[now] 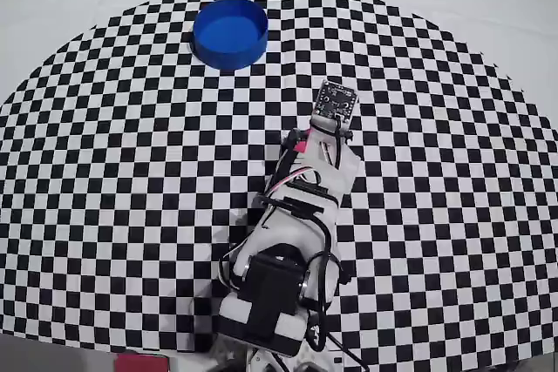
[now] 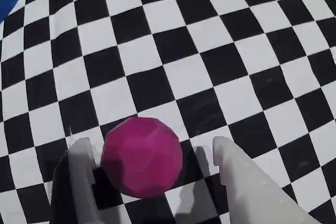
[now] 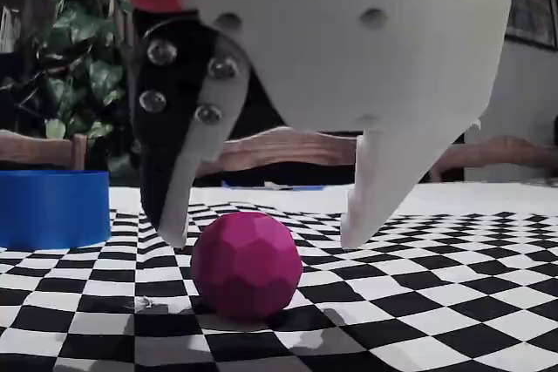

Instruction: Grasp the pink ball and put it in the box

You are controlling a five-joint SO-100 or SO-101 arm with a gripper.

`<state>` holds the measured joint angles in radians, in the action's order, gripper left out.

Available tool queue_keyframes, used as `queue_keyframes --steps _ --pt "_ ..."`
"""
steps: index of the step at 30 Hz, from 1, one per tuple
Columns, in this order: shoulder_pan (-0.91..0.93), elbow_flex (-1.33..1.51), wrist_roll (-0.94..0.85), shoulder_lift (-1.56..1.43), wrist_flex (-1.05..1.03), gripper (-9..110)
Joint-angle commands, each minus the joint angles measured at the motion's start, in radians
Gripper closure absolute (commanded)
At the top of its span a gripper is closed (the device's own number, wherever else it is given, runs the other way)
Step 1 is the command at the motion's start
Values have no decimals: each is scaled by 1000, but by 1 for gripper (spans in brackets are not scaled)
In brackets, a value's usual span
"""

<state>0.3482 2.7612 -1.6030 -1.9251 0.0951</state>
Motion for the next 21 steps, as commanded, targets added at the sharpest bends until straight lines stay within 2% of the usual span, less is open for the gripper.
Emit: queue_keyframes --steps 1,21 --pt "5 -40 6 11 15 75" --pt "5 -77 6 106 44 75"
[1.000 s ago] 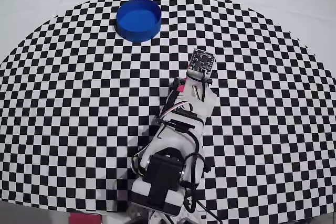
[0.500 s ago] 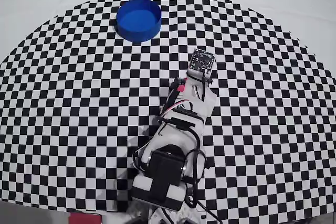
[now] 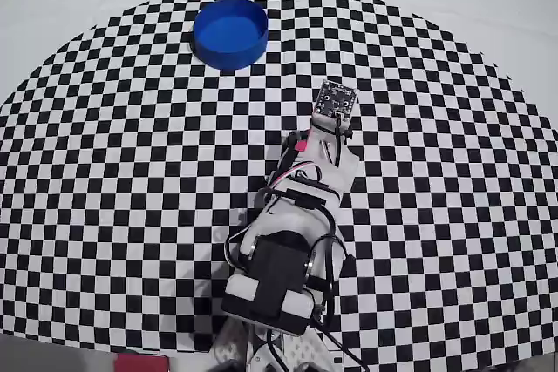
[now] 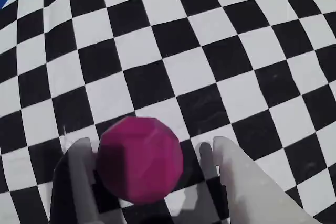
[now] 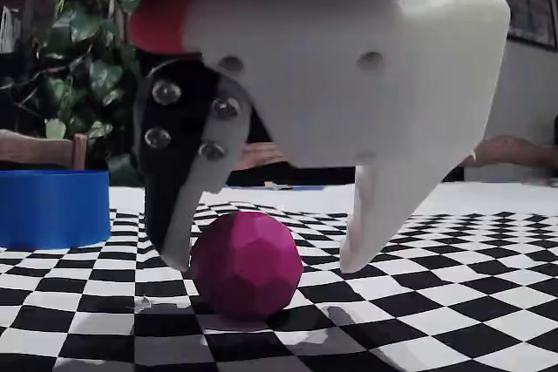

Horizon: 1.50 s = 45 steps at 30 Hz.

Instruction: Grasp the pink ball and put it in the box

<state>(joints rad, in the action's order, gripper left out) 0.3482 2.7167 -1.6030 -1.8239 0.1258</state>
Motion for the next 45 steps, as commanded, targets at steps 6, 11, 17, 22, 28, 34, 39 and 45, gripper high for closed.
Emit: queue_keyframes --steps 6,11,17,22,28,34,39,45 --pt "5 -40 6 23 17 75" --pt "5 -46 5 34 18 75" --pt "5 -63 3 54 21 75" --pt "5 -71 5 66 26 75" --pt "5 -75 5 74 28 75" --pt "5 -81 6 80 28 75" --pt "5 -91 6 86 29 75" --pt "3 -98 6 97 31 75"
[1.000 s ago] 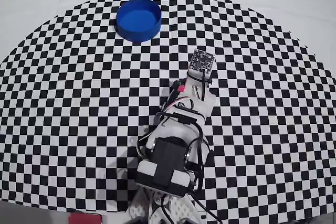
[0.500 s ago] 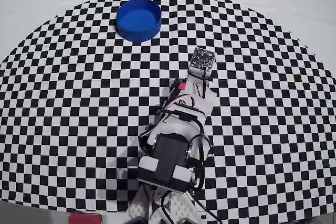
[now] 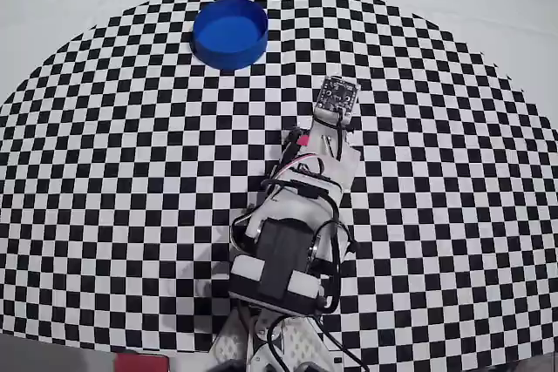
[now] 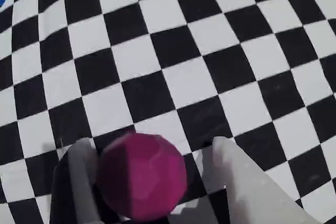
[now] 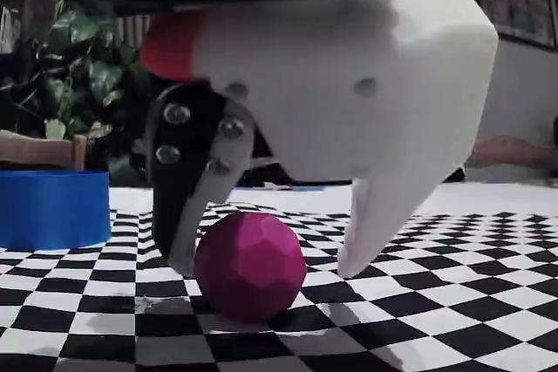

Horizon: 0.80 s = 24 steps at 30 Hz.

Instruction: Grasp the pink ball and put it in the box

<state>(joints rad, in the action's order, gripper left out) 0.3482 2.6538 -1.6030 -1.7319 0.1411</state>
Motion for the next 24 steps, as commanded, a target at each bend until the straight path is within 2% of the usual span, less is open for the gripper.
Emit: queue_keyframes --steps 1,24 --pt "3 -35 6 6 15 75" --pt "-2 -35 6 14 18 75"
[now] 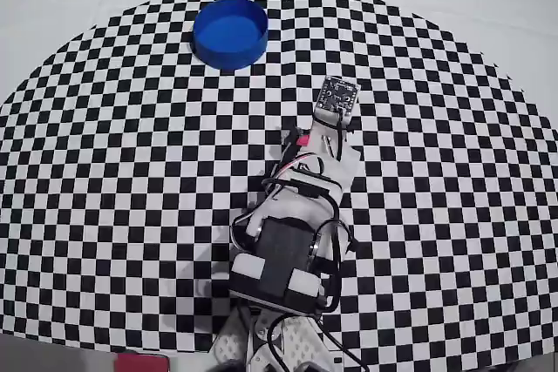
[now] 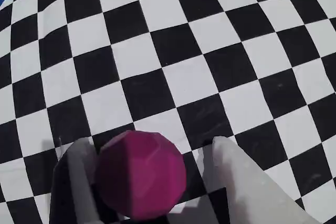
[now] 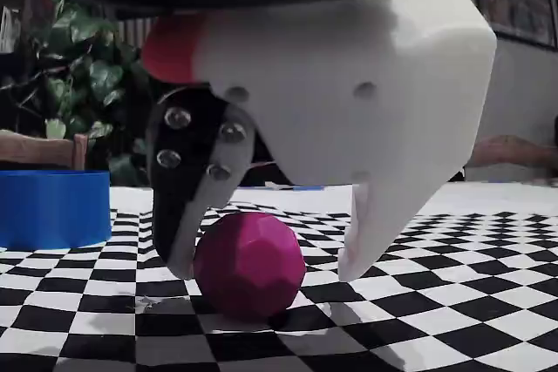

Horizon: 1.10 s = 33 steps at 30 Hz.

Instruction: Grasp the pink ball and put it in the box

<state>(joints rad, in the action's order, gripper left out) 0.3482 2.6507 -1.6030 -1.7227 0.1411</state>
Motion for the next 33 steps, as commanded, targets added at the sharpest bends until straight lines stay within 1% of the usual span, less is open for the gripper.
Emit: queue_keyframes --steps 1,7,9,10,11,22,33 --pt "-2 -32 6 6 18 76" --pt "0 -32 2 8 18 76" --pt "-5 -32 -5 8 18 90" --pt "-6 -32 -5 8 18 100" --pt "-6 -32 -5 8 18 101" --pt "2 -32 -5 0 25 101" --pt "5 -14 -5 -74 18 101"
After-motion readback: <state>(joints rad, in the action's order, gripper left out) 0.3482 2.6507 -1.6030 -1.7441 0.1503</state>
